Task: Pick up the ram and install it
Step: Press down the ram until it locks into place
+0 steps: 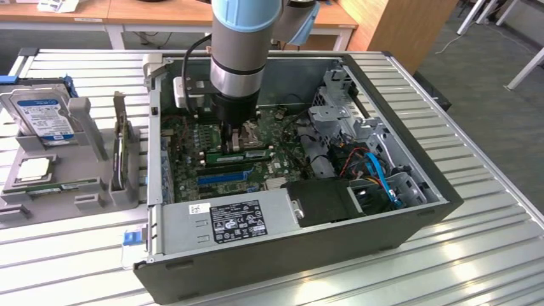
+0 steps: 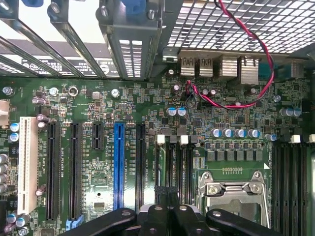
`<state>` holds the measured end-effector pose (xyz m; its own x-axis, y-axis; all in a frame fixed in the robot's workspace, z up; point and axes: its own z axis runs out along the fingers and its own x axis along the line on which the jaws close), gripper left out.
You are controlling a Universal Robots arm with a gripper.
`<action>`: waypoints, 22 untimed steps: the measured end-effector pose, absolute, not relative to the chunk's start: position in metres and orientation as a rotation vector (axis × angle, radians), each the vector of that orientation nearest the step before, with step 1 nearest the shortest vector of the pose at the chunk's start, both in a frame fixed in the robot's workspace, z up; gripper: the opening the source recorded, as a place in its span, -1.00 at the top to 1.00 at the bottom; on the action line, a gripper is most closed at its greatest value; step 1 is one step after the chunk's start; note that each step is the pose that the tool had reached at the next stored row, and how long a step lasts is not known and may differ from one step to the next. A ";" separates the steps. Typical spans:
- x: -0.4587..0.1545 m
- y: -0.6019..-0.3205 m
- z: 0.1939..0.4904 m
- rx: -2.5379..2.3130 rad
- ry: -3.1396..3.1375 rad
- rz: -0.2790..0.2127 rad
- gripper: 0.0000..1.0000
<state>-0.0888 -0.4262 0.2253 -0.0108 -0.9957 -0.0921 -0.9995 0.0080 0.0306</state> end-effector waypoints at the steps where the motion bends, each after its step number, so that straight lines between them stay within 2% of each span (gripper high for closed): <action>1: -0.089 -0.426 0.225 -2.178 2.199 0.134 0.80; 22: -0.089 -0.427 0.223 -2.178 2.199 0.134 0.80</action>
<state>-0.0889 -0.4268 0.2227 -0.0108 -0.9957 -0.0917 -0.9995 0.0080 0.0308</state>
